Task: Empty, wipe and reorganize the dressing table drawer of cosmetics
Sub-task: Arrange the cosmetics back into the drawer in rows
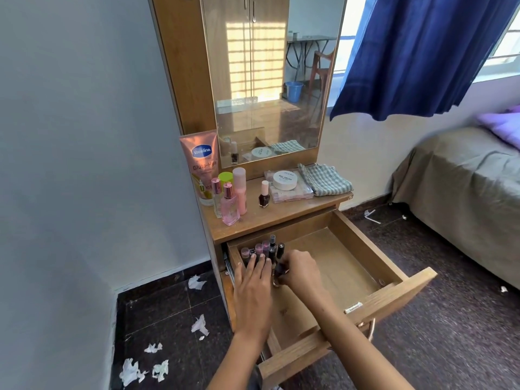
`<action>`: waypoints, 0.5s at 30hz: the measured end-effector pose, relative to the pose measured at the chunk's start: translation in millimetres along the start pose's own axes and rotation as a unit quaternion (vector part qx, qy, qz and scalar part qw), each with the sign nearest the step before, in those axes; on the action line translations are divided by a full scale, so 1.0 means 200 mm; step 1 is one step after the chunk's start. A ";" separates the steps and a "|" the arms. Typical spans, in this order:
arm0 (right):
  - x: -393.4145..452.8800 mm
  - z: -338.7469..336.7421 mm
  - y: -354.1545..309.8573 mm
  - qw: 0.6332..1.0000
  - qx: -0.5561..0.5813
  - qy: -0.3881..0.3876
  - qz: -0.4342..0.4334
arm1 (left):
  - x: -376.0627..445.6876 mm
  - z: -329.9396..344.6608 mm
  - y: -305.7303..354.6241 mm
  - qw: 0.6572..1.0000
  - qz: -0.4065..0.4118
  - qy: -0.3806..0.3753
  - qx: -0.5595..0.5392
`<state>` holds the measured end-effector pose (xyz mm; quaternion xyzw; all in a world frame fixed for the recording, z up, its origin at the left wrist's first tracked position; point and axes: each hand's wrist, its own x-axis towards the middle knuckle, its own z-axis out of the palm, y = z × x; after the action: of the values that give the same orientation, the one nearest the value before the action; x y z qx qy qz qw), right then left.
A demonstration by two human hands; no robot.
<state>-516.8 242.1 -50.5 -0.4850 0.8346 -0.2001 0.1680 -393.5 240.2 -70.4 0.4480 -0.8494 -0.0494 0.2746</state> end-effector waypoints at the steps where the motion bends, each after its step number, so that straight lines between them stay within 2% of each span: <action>1: 0.00 0.01 0.00 1.000 -0.009 0.002 -0.008 | 0.00 0.00 0.00 1.000 0.001 0.000 0.002; 4: -0.01 0.02 0.00 0.999 -0.022 0.008 -0.023 | 0.00 0.01 -0.01 1.000 0.002 -0.003 0.007; 9: -0.02 -0.01 0.05 1.000 -0.004 0.006 0.008 | 0.00 0.00 0.00 1.000 -0.001 -0.003 0.001; 12: -0.07 -0.03 0.07 0.997 0.005 0.079 0.013 | 0.00 0.00 0.00 1.000 0.006 -0.001 0.001; 15: -0.11 -0.02 0.07 0.984 0.064 0.165 0.000 | 0.00 -0.01 0.00 1.000 0.015 0.006 -0.010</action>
<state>-518.1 268.0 -51.7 -0.4336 0.8365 -0.3300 0.0586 -393.0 240.7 -68.6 0.4326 -0.8538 -0.0513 0.2850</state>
